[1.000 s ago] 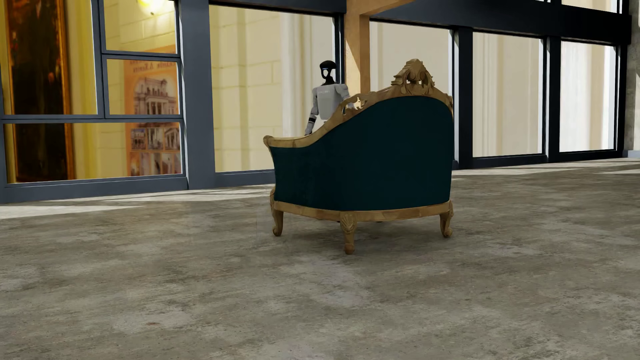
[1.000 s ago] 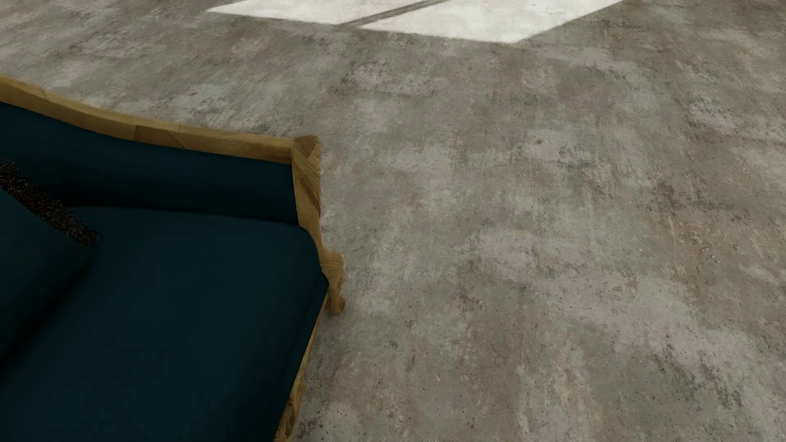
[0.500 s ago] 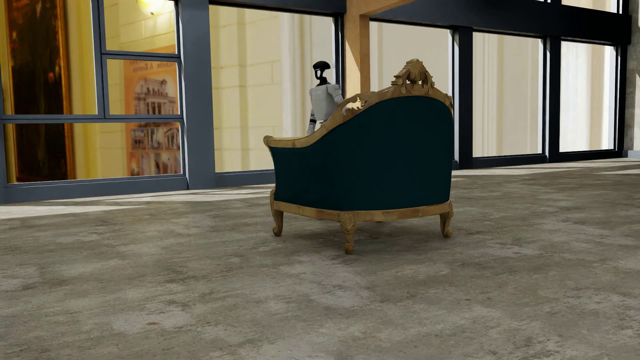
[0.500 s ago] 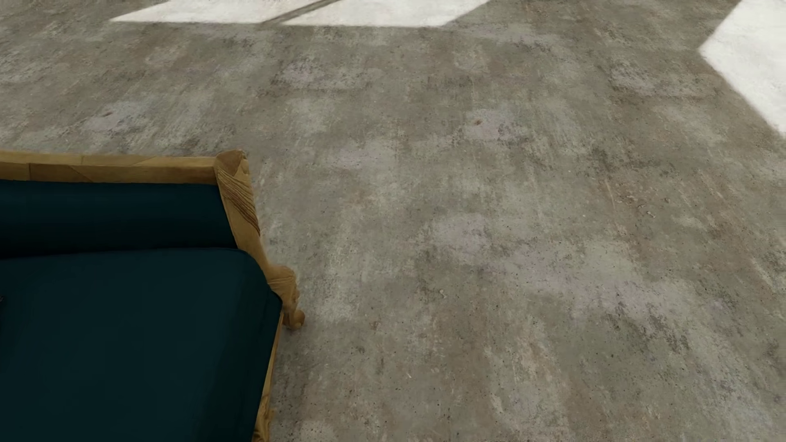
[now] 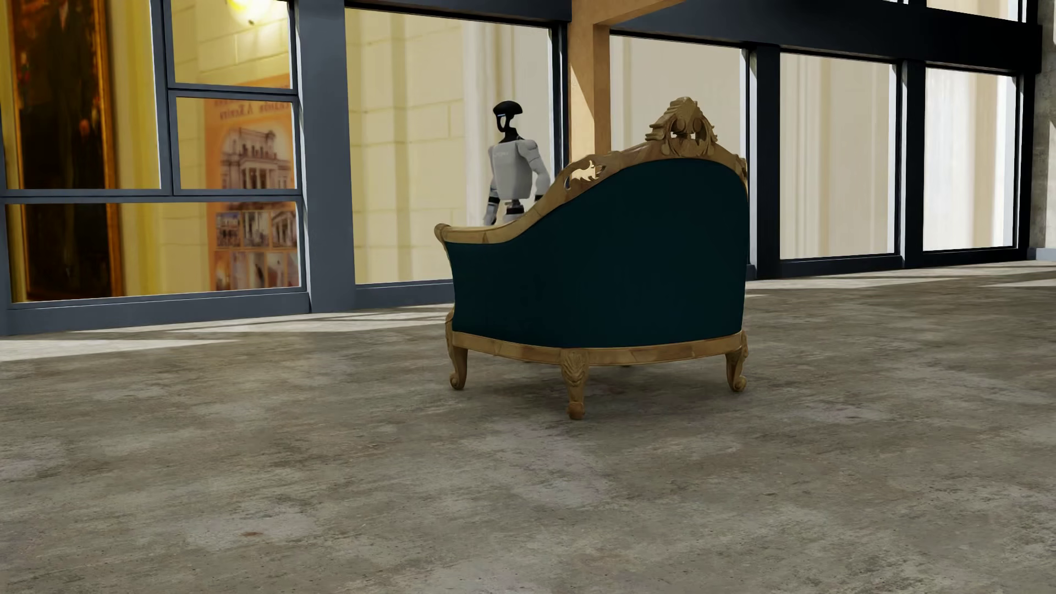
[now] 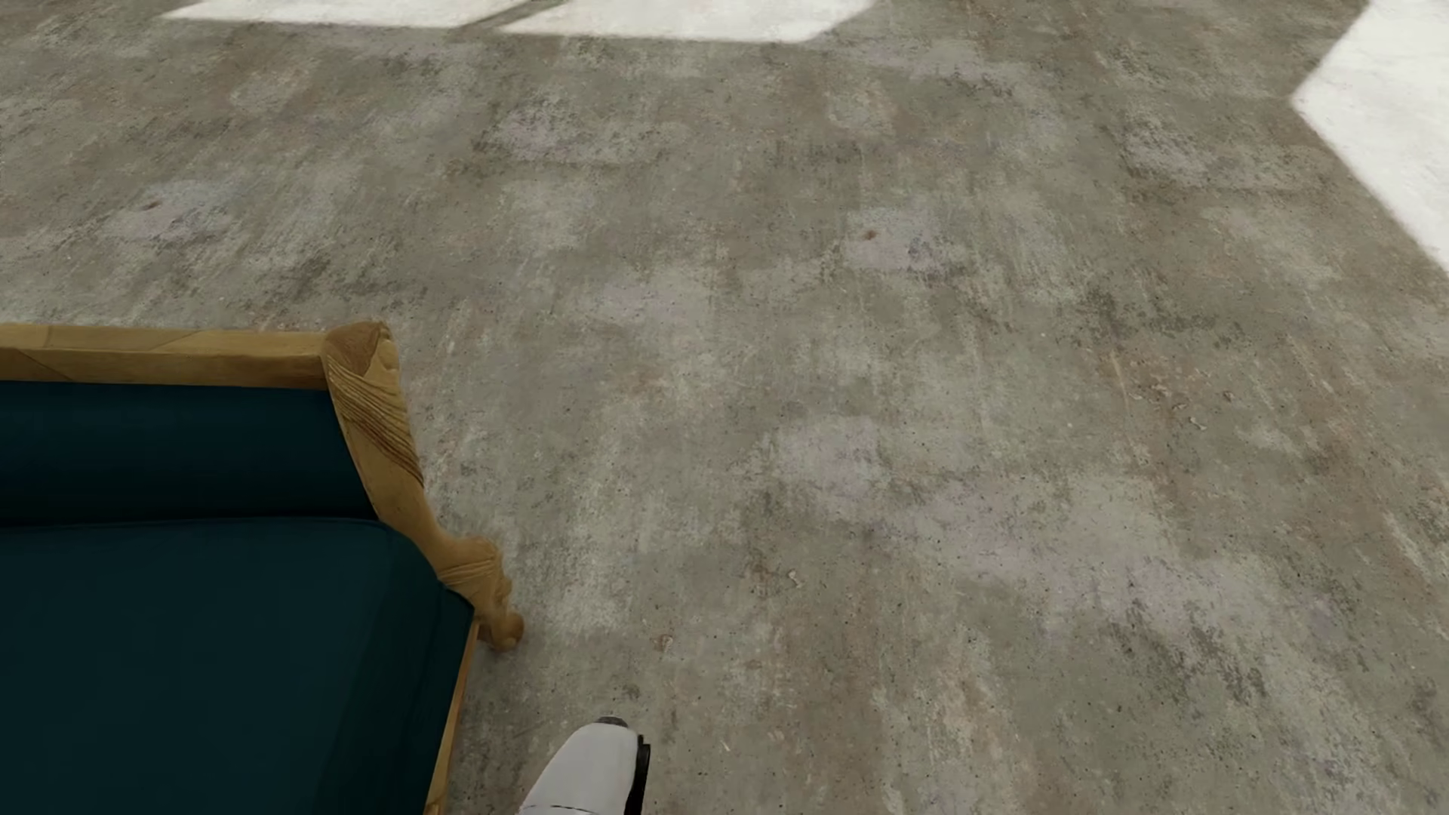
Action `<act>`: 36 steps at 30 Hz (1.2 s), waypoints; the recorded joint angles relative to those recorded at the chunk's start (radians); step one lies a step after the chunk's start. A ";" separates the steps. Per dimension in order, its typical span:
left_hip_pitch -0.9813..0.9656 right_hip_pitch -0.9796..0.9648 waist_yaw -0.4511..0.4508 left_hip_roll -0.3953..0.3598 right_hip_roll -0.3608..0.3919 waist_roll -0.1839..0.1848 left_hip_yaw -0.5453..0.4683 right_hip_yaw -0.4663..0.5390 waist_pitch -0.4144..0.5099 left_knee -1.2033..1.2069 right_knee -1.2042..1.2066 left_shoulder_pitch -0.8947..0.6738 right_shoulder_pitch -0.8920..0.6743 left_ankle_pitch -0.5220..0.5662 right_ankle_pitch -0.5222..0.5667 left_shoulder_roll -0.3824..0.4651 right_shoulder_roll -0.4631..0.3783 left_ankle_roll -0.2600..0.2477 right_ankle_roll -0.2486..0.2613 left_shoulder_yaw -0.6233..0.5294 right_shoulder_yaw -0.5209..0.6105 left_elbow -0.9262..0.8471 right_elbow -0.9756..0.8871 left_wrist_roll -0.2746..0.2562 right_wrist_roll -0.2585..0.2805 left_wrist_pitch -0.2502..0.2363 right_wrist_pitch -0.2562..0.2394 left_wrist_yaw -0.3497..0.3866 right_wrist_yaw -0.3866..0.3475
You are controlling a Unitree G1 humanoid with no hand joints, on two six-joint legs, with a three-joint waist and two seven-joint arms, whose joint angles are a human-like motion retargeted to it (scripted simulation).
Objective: Avoid the dark cyan armchair
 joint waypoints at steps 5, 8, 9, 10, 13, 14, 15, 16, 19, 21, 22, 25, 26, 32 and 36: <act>0.098 0.083 0.062 0.010 -0.014 0.015 0.000 0.000 -0.004 -0.514 -0.008 0.032 -0.040 0.155 0.010 0.003 0.017 0.000 0.000 -0.061 0.022 0.067 -0.020 0.000 0.000 0.000 0.000 0.000 0.000; 0.228 0.115 0.082 0.032 -0.021 0.029 0.000 0.000 -0.043 -0.749 -0.002 0.066 -0.037 0.116 0.032 0.002 0.042 0.000 0.000 -0.061 0.037 0.082 -0.063 0.000 0.000 0.000 0.000 0.000 0.000; 0.259 0.130 0.074 0.034 -0.031 0.032 0.000 0.000 -0.059 -0.765 -0.001 0.075 -0.028 0.145 0.047 0.000 0.053 0.000 0.000 -0.067 0.031 0.096 -0.075 0.000 0.000 0.000 0.000 0.000 0.000; 0.266 0.144 0.052 0.024 -0.044 0.026 0.000 0.000 -0.069 -0.749 0.008 0.079 -0.015 0.188 0.080 -0.002 0.068 0.000 0.000 -0.080 0.020 0.114 -0.081 0.000 0.000 0.000 0.000 0.000 0.000; 0.277 0.100 -0.015 -0.046 -0.090 -0.018 0.000 0.000 -0.067 -0.644 0.179 0.034 0.026 0.166 0.281 0.002 0.114 0.000 0.000 -0.120 0.003 0.160 -0.044 0.000 0.000 0.000 0.000 0.000 0.000; 0.294 0.009 0.006 -0.081 -0.117 -0.045 0.000 0.000 -0.077 -0.644 0.312 0.026 0.047 0.118 0.309 0.011 0.129 0.000 0.000 -0.003 -0.026 0.113 -0.042 0.000 0.000 0.000 0.000 0.000 0.000; 0.337 -0.075 0.030 -0.098 -0.124 -0.052 0.000 0.000 -0.071 -0.650 0.464 0.012 0.049 0.073 0.298 0.021 0.114 0.000 0.000 0.022 0.000 0.042 -0.058 0.000 0.000 0.000 0.000 0.000 0.000; 0.393 -0.143 0.038 -0.116 -0.134 -0.050 0.000 0.000 -0.059 -0.663 0.597 0.001 0.038 0.041 0.276 0.029 0.091 0.000 0.000 0.040 0.027 -0.043 -0.076 0.000 0.000 0.000 0.000 0.000 0.000; 0.528 -0.296 -0.051 -0.152 -0.163 -0.008 0.000 0.000 -0.053 -0.685 0.748 -0.029 0.003 0.007 0.342 0.030 0.037 0.000 0.000 0.095 -0.020 -0.254 -0.082 0.000 0.000 0.000 0.000 0.000 0.000; 0.591 -0.391 -0.095 -0.164 -0.158 0.022 0.000 0.000 -0.046 -0.685 0.656 -0.062 -0.008 -0.013 0.490 0.024 0.015 0.000 0.000 0.114 -0.124 -0.332 -0.067 0.000 0.000 0.000 0.000 0.000 0.000; 0.626 -0.429 -0.103 -0.165 -0.148 0.033 0.000 0.000 -0.039 -0.689 0.568 -0.074 -0.015 -0.027 0.550 0.022 0.003 0.000 0.000 0.115 -0.158 -0.363 -0.062 0.000 0.000 0.000 0.000 0.000 0.000; 0.729 -0.489 -0.127 -0.153 -0.122 0.049 0.000 0.000 -0.027 -0.701 0.264 -0.075 -0.034 -0.070 0.505 0.031 -0.023 0.000 0.000 0.096 -0.159 -0.415 -0.056 0.000 0.000 0.000 0.000 0.000 0.000; 0.759 -0.487 -0.141 -0.143 -0.116 0.052 0.000 0.000 -0.027 -0.704 0.164 -0.067 -0.033 -0.083 0.434 0.035 -0.025 0.000 0.000 0.082 -0.146 -0.401 -0.056 0.000 0.000 0.000 0.000 0.000 0.000; 0.857 -0.419 -0.205 -0.074 -0.080 0.061 0.000 0.000 -0.054 -0.671 -0.008 0.006 0.041 -0.106 0.247 0.016 0.037 0.000 0.000 0.022 -0.117 0.018 -0.031 0.000 0.000 0.000 0.000 0.000 0.000; 0.744 -0.388 -0.128 -0.026 -0.038 0.078 0.000 0.000 -0.085 -0.458 0.060 0.095 0.063 0.253 0.295 0.016 0.092 0.000 0.000 0.046 0.009 0.206 0.061 0.000 0.000 0.000 0.000 0.000 0.000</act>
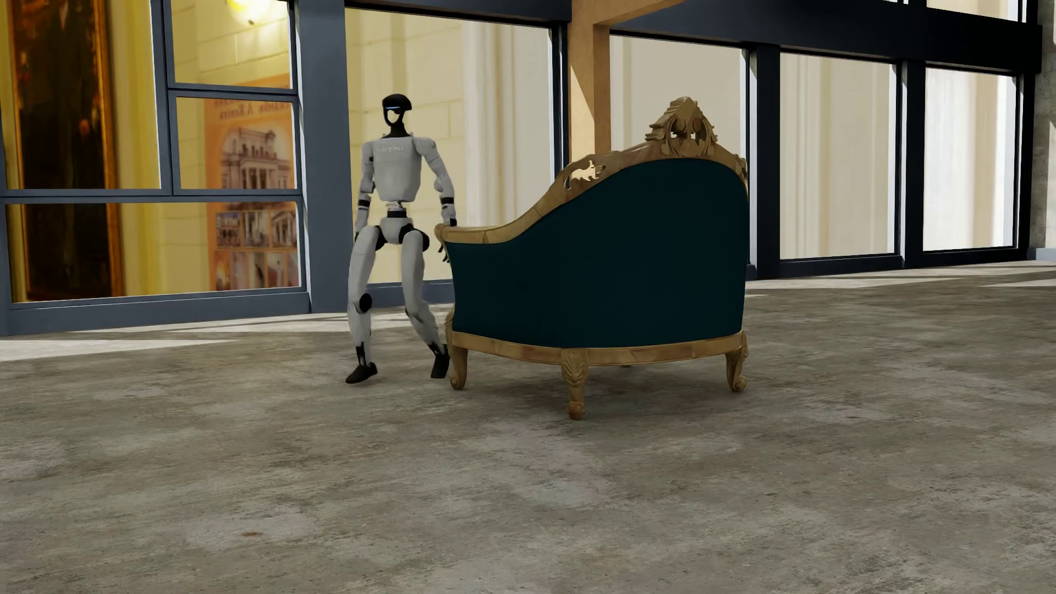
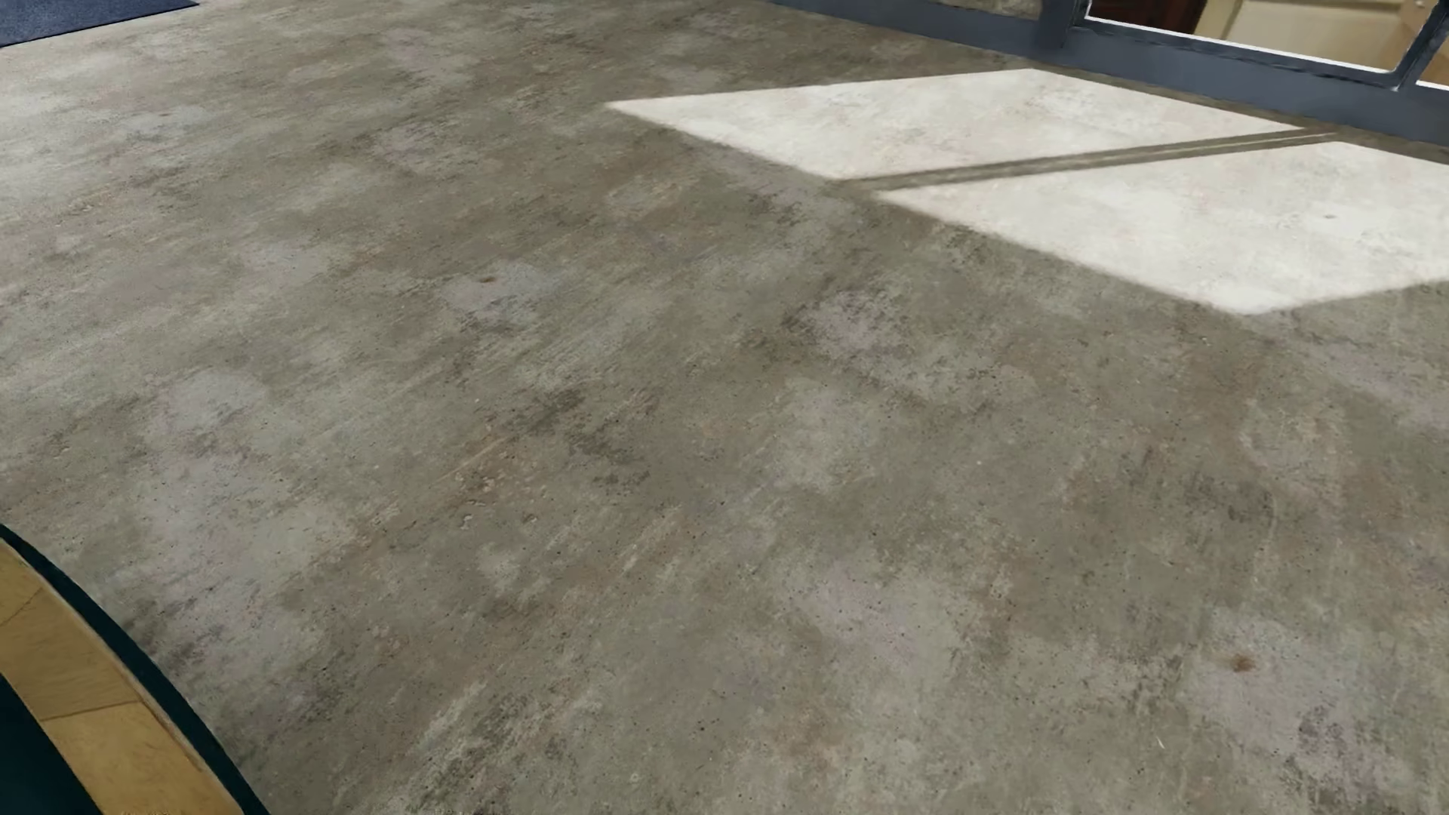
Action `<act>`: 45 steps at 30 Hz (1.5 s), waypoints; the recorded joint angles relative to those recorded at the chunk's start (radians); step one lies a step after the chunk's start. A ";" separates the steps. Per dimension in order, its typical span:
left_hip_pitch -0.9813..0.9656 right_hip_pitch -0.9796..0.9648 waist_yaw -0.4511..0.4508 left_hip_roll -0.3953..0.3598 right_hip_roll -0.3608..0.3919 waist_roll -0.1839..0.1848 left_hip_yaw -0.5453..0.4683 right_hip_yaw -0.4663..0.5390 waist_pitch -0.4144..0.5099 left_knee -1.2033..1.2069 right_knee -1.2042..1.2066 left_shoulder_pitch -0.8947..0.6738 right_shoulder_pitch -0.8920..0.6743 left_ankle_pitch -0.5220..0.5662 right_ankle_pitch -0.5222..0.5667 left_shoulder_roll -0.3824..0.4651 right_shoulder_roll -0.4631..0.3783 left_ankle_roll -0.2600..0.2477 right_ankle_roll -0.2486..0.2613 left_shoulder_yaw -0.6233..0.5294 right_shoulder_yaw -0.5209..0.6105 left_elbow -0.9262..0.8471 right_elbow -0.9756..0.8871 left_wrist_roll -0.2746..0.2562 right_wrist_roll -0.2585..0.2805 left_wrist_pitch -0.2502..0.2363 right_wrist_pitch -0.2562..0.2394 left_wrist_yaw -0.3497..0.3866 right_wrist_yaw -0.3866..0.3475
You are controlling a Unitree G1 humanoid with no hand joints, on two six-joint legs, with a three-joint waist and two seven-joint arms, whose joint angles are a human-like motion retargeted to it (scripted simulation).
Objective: Avoid the dark cyan armchair
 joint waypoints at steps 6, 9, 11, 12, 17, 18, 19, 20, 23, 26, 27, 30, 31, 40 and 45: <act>-0.462 0.209 0.142 0.044 -0.004 0.005 0.000 0.000 0.036 0.724 -0.094 -0.001 0.007 -0.336 -0.083 0.004 -0.068 0.000 0.000 0.003 0.027 -0.139 -0.055 0.000 0.000 0.000 0.000 0.000 0.000; -0.575 0.292 0.196 0.041 -0.023 -0.027 0.000 0.000 0.047 0.686 -0.102 -0.022 -0.037 -0.356 -0.137 -0.016 -0.112 0.000 0.000 0.040 0.008 -0.215 0.014 0.000 0.000 0.000 0.000 0.000 0.000; -0.616 0.333 0.210 0.048 -0.027 -0.049 0.000 0.000 0.049 0.762 -0.100 -0.033 -0.053 -0.344 -0.169 -0.024 -0.140 0.000 0.000 0.042 -0.036 -0.253 0.027 0.000 0.000 0.000 0.000 0.000 0.000; -0.619 0.358 0.213 0.052 -0.027 -0.059 0.000 0.000 0.052 0.638 -0.102 -0.038 -0.061 -0.324 -0.191 -0.025 -0.153 0.000 0.000 0.040 -0.056 -0.261 0.026 0.000 0.000 0.000 0.000 0.000 0.000; -0.548 0.466 0.208 0.065 0.003 -0.087 0.000 0.000 0.046 -0.105 -0.101 -0.059 -0.121 -0.174 -0.316 -0.010 -0.176 0.000 0.000 0.022 -0.122 -0.223 0.015 0.000 0.000 0.000 0.000 0.000 0.000; -0.530 0.475 0.211 0.067 0.008 -0.090 0.000 0.000 0.038 -0.213 -0.099 -0.062 -0.130 -0.175 -0.328 -0.006 -0.172 0.000 0.000 0.017 -0.130 -0.200 0.007 0.000 0.000 0.000 0.000 0.000 0.000; -0.514 0.483 0.216 0.070 0.009 -0.094 0.000 0.000 0.029 -0.278 -0.096 -0.064 -0.137 -0.183 -0.331 -0.003 -0.166 0.000 0.000 0.012 -0.137 -0.171 -0.005 0.000 0.000 0.000 0.000 0.000 0.000; -0.502 0.496 0.220 0.073 0.004 -0.101 0.000 0.000 0.023 -0.290 -0.092 -0.065 -0.139 -0.171 -0.322 0.001 -0.156 0.000 0.000 0.005 -0.145 -0.137 -0.021 0.000 0.000 0.000 0.000 0.000 0.000; -0.468 0.538 0.193 0.031 -0.036 -0.145 0.000 0.000 0.024 -0.223 -0.060 -0.070 -0.115 -0.092 -0.106 0.016 -0.091 0.000 0.000 -0.041 -0.174 -0.035 -0.084 0.000 0.000 0.000 0.000 0.000 0.000; -0.376 0.442 0.165 -0.012 -0.082 -0.159 0.000 0.000 0.003 -0.227 0.153 -0.077 -0.065 -0.148 0.347 0.031 -0.043 0.000 0.000 -0.028 -0.127 -0.047 -0.152 0.000 0.000 0.000 0.000 0.000 0.000; -0.337 0.384 0.159 -0.017 -0.096 -0.151 0.000 0.000 -0.003 -0.234 0.265 -0.077 -0.058 -0.171 0.383 0.037 -0.045 0.000 0.000 -0.016 -0.102 -0.090 -0.183 0.000 0.000 0.000 0.000 0.000 0.000; -0.218 0.230 0.128 -0.036 -0.113 -0.123 0.000 0.000 0.028 -0.235 0.541 -0.102 -0.075 -0.234 0.214 0.049 -0.063 0.000 0.000 0.015 -0.094 -0.225 -0.209 0.000 0.000 0.000 0.000 0.000 0.000; -0.183 0.182 0.105 -0.041 -0.107 -0.109 0.000 0.000 0.041 -0.240 0.569 -0.120 -0.088 -0.247 0.205 0.050 -0.070 0.000 0.000 0.027 -0.102 -0.247 -0.198 0.000 0.000 0.000 0.000 0.000 0.000; 0.073 -0.079 -0.123 -0.039 -0.040 -0.028 0.000 0.000 0.085 -0.255 0.047 -0.185 -0.067 -0.407 0.148 0.063 -0.113 0.000 0.000 0.029 -0.120 -0.273 -0.149 0.000 0.000 0.000 0.000 0.000 0.000; 0.165 -0.098 -0.155 -0.034 -0.070 -0.031 0.000 0.000 0.044 -0.235 -0.168 -0.119 0.013 -0.536 -0.082 0.034 -0.075 0.000 0.000 -0.034 -0.099 -0.191 -0.045 0.000 0.000 0.000 0.000 0.000 0.000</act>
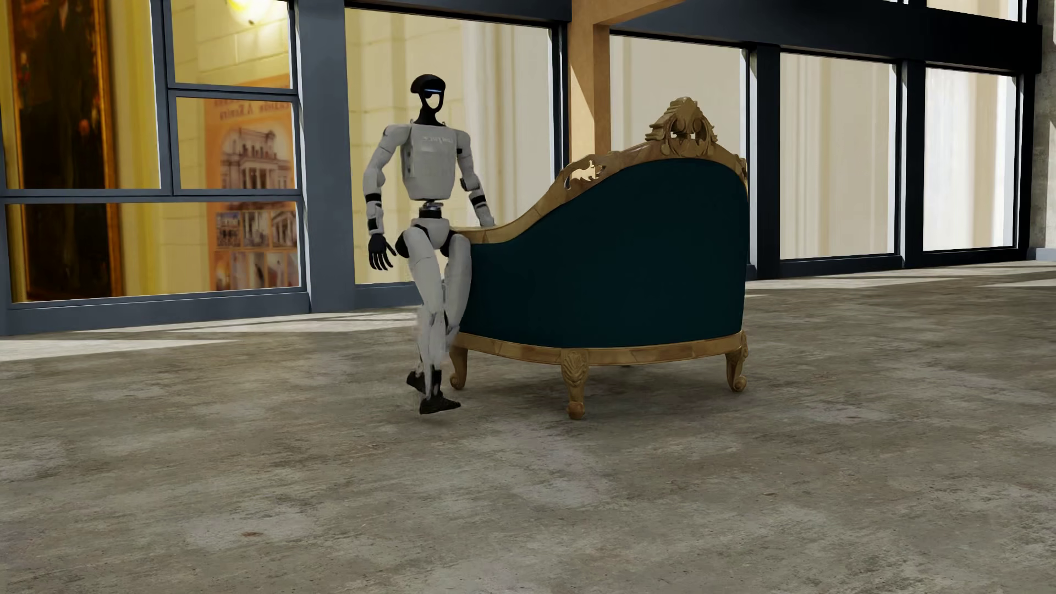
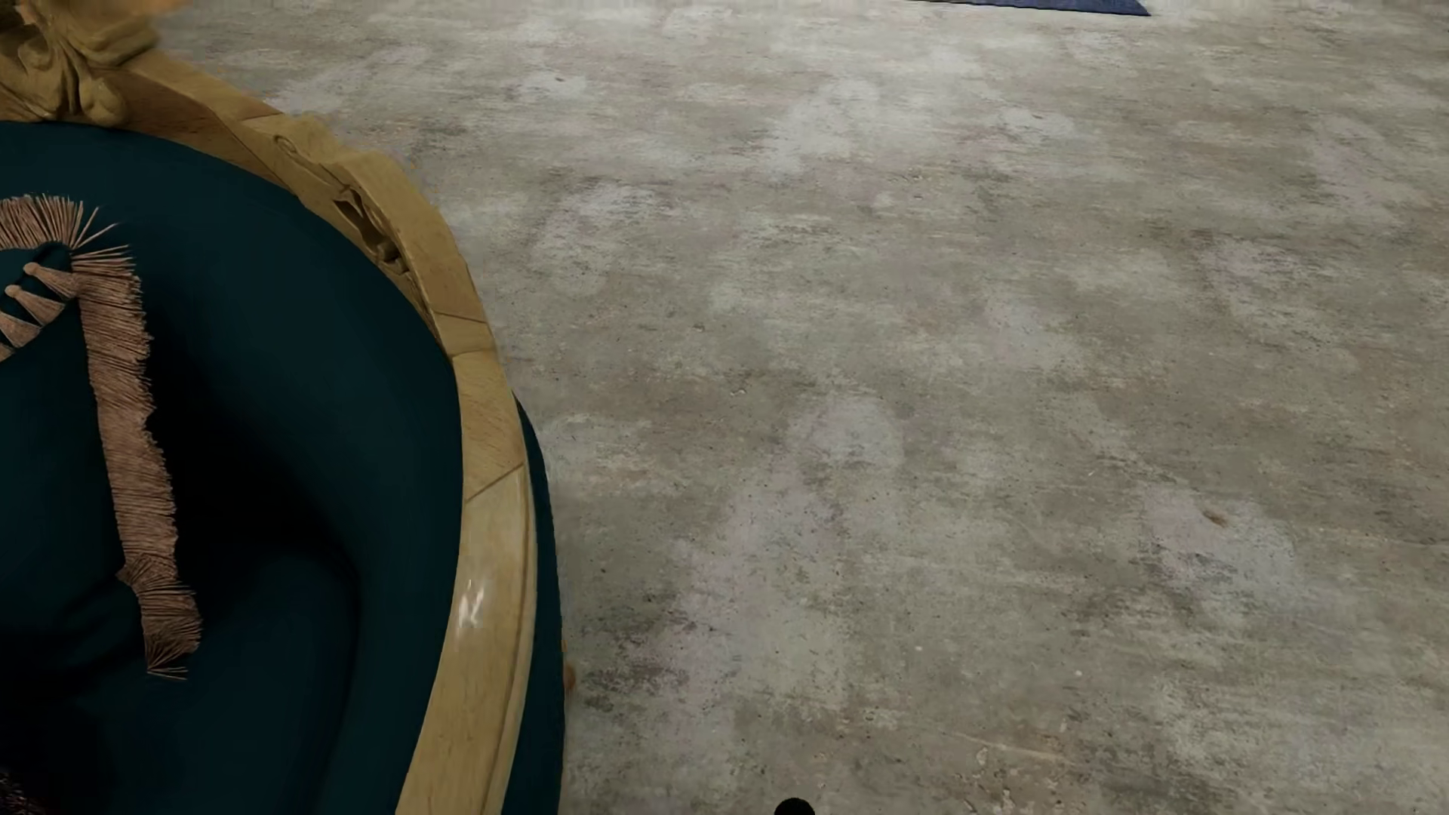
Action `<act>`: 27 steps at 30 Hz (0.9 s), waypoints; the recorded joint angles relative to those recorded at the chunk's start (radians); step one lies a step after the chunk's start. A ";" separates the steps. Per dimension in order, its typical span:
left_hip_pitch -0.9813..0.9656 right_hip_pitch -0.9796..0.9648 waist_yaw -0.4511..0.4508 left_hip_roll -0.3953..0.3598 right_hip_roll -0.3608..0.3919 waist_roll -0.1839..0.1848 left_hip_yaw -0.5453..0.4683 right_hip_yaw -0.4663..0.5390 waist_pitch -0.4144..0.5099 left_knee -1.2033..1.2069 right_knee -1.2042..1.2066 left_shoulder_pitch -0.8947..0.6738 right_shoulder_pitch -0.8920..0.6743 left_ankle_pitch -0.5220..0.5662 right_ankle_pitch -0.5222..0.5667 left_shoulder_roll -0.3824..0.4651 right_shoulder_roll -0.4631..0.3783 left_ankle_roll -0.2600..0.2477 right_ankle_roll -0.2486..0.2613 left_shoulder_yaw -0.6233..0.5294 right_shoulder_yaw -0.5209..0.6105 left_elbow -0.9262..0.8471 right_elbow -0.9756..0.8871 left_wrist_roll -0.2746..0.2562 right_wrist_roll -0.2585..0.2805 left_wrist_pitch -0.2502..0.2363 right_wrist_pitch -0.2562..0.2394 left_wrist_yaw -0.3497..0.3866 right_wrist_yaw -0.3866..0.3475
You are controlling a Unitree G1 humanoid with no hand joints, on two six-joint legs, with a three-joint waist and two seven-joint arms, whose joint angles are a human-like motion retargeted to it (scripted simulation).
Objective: Avoid the dark cyan armchair
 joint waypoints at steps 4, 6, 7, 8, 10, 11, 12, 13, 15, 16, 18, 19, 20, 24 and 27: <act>0.104 -0.071 -0.005 0.056 0.028 -0.005 0.000 0.000 -0.060 -0.033 0.103 0.095 0.062 -0.042 0.321 -0.022 0.035 0.000 0.000 -0.042 0.029 0.093 0.036 0.000 0.000 0.000 0.000 0.000 0.000; 0.147 -0.121 0.017 0.099 0.066 0.018 0.000 0.000 -0.058 -0.028 0.240 0.135 0.056 0.071 0.363 -0.047 0.040 0.000 0.000 -0.016 0.027 0.130 0.040 0.000 0.000 0.000 0.000 0.000 0.000; 0.147 -0.112 0.011 0.113 0.071 0.019 0.000 0.000 -0.054 -0.007 0.273 0.148 0.047 0.181 0.335 -0.056 0.039 0.000 0.000 -0.014 0.018 0.143 0.032 0.000 0.000 0.000 0.000 0.000 0.000; 0.119 -0.091 -0.001 0.128 0.070 0.014 0.000 0.000 -0.058 0.034 0.278 0.151 0.036 0.324 0.305 -0.058 0.036 0.000 0.000 -0.025 0.005 0.150 0.017 0.000 0.000 0.000 0.000 0.000 0.000; 0.004 -0.051 0.007 0.156 0.086 0.014 0.000 0.000 -0.071 0.178 0.257 0.121 0.011 0.611 0.265 -0.052 0.026 0.000 0.000 -0.027 -0.038 0.145 -0.031 0.000 0.000 0.000 0.000 0.000 0.000; -0.058 -0.022 0.023 0.163 0.101 0.012 0.000 0.000 -0.066 0.271 0.241 0.099 -0.006 0.703 0.249 -0.048 0.014 0.000 0.000 0.001 -0.058 0.127 -0.057 0.000 0.000 0.000 0.000 0.000 0.000; -0.121 0.013 0.039 0.162 0.111 0.006 0.000 0.000 -0.054 0.370 0.221 0.074 -0.029 0.734 0.232 -0.041 -0.004 0.000 0.000 0.038 -0.072 0.096 -0.079 0.000 0.000 0.000 0.000 0.000 0.000; -0.185 0.049 0.056 0.154 0.117 -0.002 0.000 0.000 -0.038 0.471 0.200 0.047 -0.059 0.679 0.214 -0.033 -0.027 0.000 0.000 0.077 -0.083 0.057 -0.094 0.000 0.000 0.000 0.000 0.000 0.000; -0.290 0.111 0.114 0.129 0.126 -0.022 0.000 0.000 0.003 0.621 0.168 -0.018 -0.130 0.389 0.184 -0.013 -0.072 0.000 0.000 0.142 -0.107 -0.021 -0.104 0.000 0.000 0.000 0.000 0.000 0.000; -0.330 0.136 0.150 0.116 0.126 -0.037 0.000 0.000 0.022 0.635 0.158 -0.050 -0.166 0.269 0.171 -0.002 -0.092 0.000 0.000 0.164 -0.122 -0.056 -0.100 0.000 0.000 0.000 0.000 0.000 0.000; -0.401 0.175 0.200 0.095 0.115 -0.064 0.000 0.000 0.047 0.548 0.134 -0.098 -0.229 0.180 0.144 0.020 -0.121 0.000 0.000 0.186 -0.160 -0.114 -0.088 0.000 0.000 0.000 0.000 0.000 0.000; -0.428 0.192 0.211 0.082 0.109 -0.074 0.000 0.000 0.052 0.466 0.120 -0.110 -0.254 0.188 0.131 0.028 -0.131 0.000 0.000 0.189 -0.178 -0.136 -0.088 0.000 0.000 0.000 0.000 0.000 0.000; -0.443 0.209 0.216 0.067 0.103 -0.082 0.000 0.000 0.055 0.369 0.106 -0.118 -0.273 0.210 0.119 0.035 -0.138 0.000 0.000 0.187 -0.191 -0.151 -0.095 0.000 0.000 0.000 0.000 0.000 0.000; -0.410 0.254 0.249 0.029 0.102 -0.081 0.000 0.000 0.033 0.064 0.076 -0.100 -0.290 0.297 0.072 0.029 -0.143 0.000 0.000 0.149 -0.189 -0.120 -0.167 0.000 0.000 0.000 0.000 0.000 0.000; -0.335 0.251 0.237 0.057 0.123 -0.038 0.000 0.000 -0.016 -0.014 0.085 -0.040 -0.272 0.275 0.036 -0.010 -0.127 0.000 0.000 0.154 -0.156 -0.020 -0.184 0.000 0.000 0.000 0.000 0.000 0.000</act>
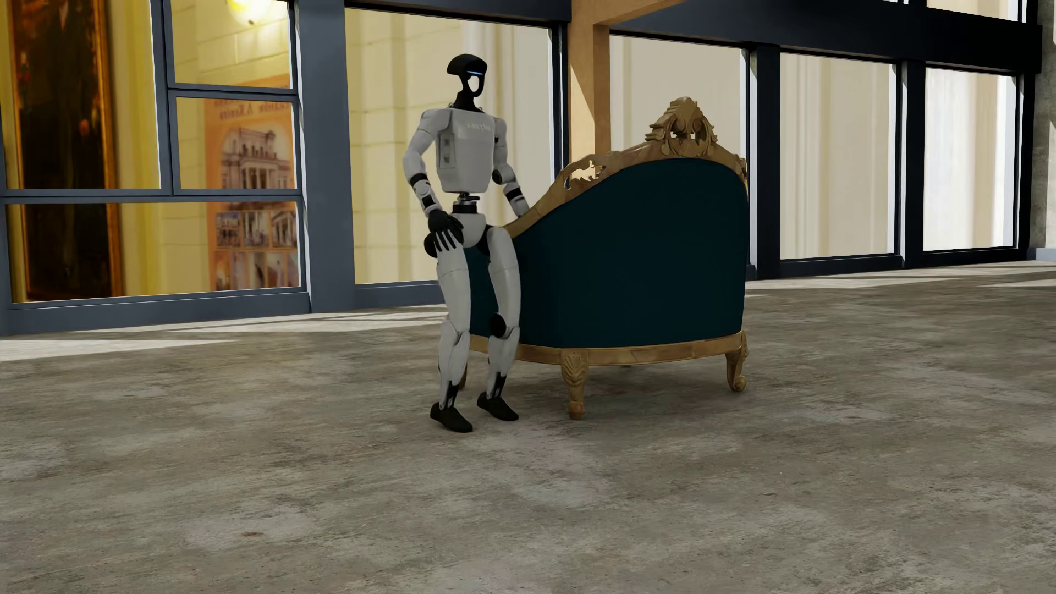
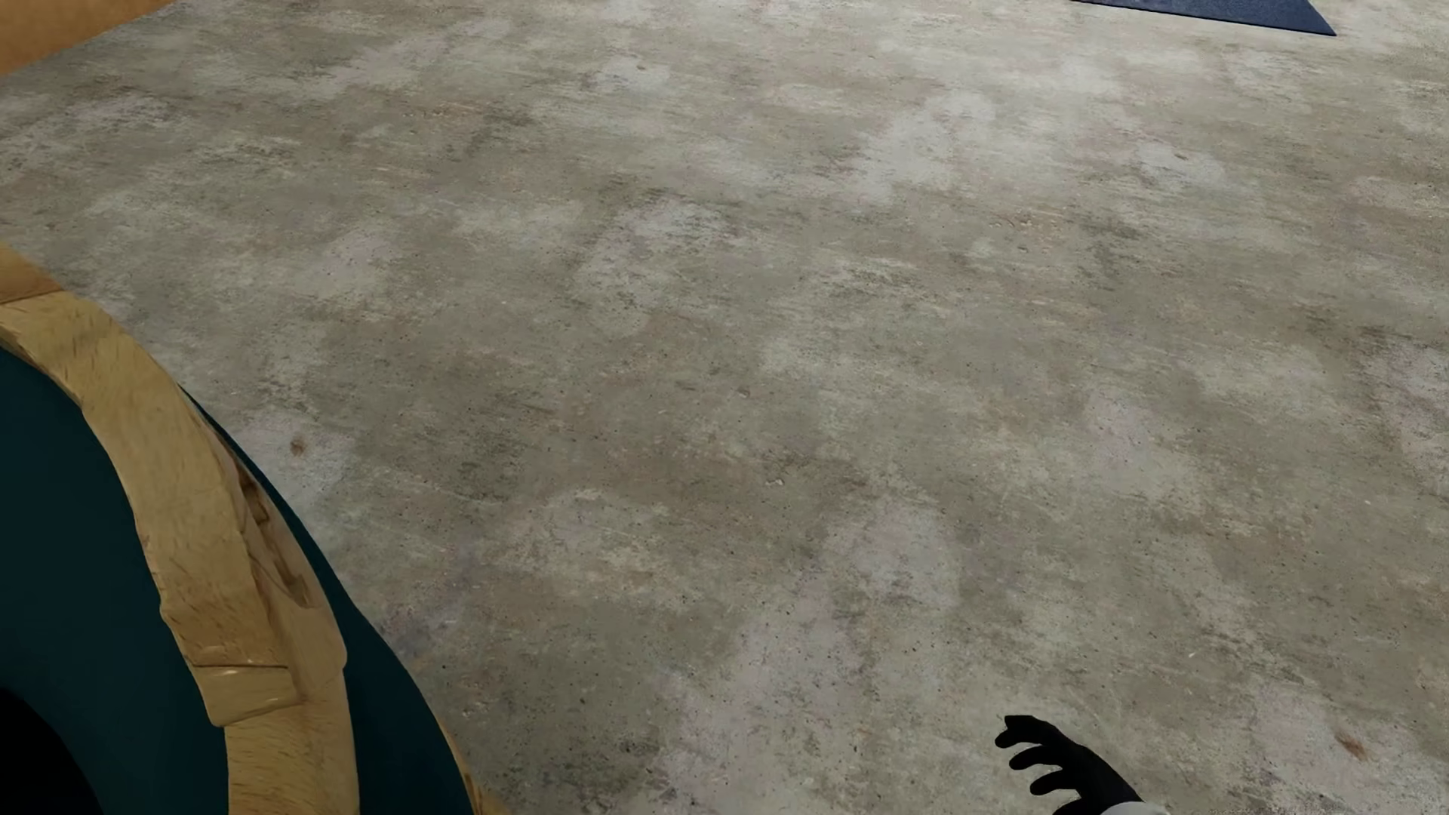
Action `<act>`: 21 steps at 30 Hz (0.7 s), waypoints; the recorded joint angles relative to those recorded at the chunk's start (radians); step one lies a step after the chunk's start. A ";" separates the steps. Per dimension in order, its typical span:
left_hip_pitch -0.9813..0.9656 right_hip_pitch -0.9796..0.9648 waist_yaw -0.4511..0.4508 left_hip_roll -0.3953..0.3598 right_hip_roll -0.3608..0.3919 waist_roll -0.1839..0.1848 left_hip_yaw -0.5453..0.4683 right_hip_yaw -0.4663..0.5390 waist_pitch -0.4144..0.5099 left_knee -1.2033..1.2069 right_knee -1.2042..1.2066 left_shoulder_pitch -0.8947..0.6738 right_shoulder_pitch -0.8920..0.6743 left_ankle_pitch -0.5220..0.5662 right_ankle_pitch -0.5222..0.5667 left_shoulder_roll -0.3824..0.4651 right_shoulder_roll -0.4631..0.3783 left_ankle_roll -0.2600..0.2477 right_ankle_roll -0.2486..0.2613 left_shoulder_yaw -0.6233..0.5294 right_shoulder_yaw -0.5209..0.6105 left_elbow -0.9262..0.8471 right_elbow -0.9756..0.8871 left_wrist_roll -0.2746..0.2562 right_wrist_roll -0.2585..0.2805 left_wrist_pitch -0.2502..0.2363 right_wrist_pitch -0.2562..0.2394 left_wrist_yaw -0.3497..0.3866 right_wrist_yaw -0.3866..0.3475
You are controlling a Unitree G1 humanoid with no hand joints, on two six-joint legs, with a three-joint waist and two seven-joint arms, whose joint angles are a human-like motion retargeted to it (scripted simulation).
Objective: Avoid the dark cyan armchair
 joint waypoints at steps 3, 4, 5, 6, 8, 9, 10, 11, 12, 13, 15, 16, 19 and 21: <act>0.064 0.031 -0.094 0.017 0.011 0.050 0.000 0.000 -0.032 -0.074 -0.018 0.034 0.048 -0.030 -0.037 -0.030 0.025 0.000 0.000 -0.075 0.016 0.142 0.056 0.000 0.000 0.000 0.000 0.000 0.000; 0.071 0.048 -0.125 0.018 0.008 0.056 0.000 0.000 -0.041 -0.081 -0.029 0.040 0.072 -0.019 -0.052 -0.035 0.042 0.000 0.000 -0.106 0.022 0.182 0.101 0.000 0.000 0.000 0.000 0.000 0.000; 0.072 0.066 -0.146 0.017 0.006 0.060 0.000 0.000 -0.048 -0.081 -0.039 0.044 0.096 -0.014 -0.069 -0.037 0.060 0.000 0.000 -0.123 0.034 0.208 0.155 0.000 0.000 0.000 0.000 0.000 0.000; 0.071 0.081 -0.158 0.015 0.006 0.062 0.000 0.000 -0.052 -0.078 -0.046 0.047 0.121 -0.016 -0.086 -0.038 0.081 0.000 0.000 -0.125 0.056 0.216 0.213 0.000 0.000 0.000 0.000 0.000 0.000; 0.068 0.103 -0.153 0.015 0.006 0.064 0.000 0.000 -0.054 -0.070 -0.054 0.043 0.163 -0.022 -0.114 -0.037 0.124 0.000 0.000 -0.105 0.115 0.185 0.316 0.000 0.000 0.000 0.000 0.000 0.000; 0.069 0.110 -0.142 0.016 0.003 0.064 0.000 0.000 -0.057 -0.069 -0.056 0.039 0.182 -0.024 -0.127 -0.038 0.145 0.000 0.000 -0.098 0.141 0.157 0.350 0.000 0.000 0.000 0.000 0.000 0.000; 0.070 0.116 -0.129 0.016 0.002 0.066 0.000 0.000 -0.062 -0.069 -0.057 0.035 0.198 -0.027 -0.139 -0.041 0.163 0.000 0.000 -0.095 0.161 0.132 0.368 0.000 0.000 0.000 0.000 0.000 0.000; 0.072 0.121 -0.121 0.016 0.001 0.067 0.000 0.000 -0.066 -0.069 -0.058 0.032 0.210 -0.030 -0.149 -0.045 0.177 0.000 0.000 -0.092 0.173 0.111 0.372 0.000 0.000 0.000 0.000 0.000 0.000; 0.072 0.125 -0.120 0.017 0.000 0.069 0.000 0.000 -0.068 -0.068 -0.059 0.030 0.219 -0.033 -0.156 -0.047 0.187 0.000 0.000 -0.092 0.181 0.094 0.364 0.000 0.000 0.000 0.000 0.000 0.000; 0.069 0.126 -0.123 0.018 0.001 0.070 0.000 0.000 -0.071 -0.066 -0.060 0.029 0.222 -0.034 -0.161 -0.047 0.194 0.000 0.000 -0.102 0.187 0.079 0.349 0.000 0.000 0.000 0.000 0.000 0.000; 0.067 0.127 -0.132 0.020 0.006 0.074 0.000 0.000 -0.072 -0.069 -0.062 0.025 0.221 -0.037 -0.167 -0.044 0.199 0.000 0.000 -0.134 0.197 0.067 0.316 0.000 0.000 0.000 0.000 0.000 0.000; 0.069 0.128 -0.136 0.020 0.006 0.074 0.000 0.000 -0.070 -0.073 -0.062 0.022 0.217 -0.039 -0.168 -0.046 0.198 0.000 0.000 -0.141 0.198 0.072 0.307 0.000 0.000 0.000 0.000 0.000 0.000; 0.070 0.122 -0.141 0.019 0.006 0.074 0.000 0.000 -0.067 -0.075 -0.062 0.021 0.205 -0.045 -0.167 -0.049 0.188 0.000 0.000 -0.147 0.192 0.088 0.307 0.000 0.000 0.000 0.000 0.000 0.000; 0.062 0.115 -0.142 0.015 -0.004 0.066 0.000 0.000 -0.068 -0.062 -0.059 0.024 0.198 -0.041 -0.164 -0.047 0.178 0.000 0.000 -0.152 0.189 0.094 0.316 0.000 0.000 0.000 0.000 0.000 0.000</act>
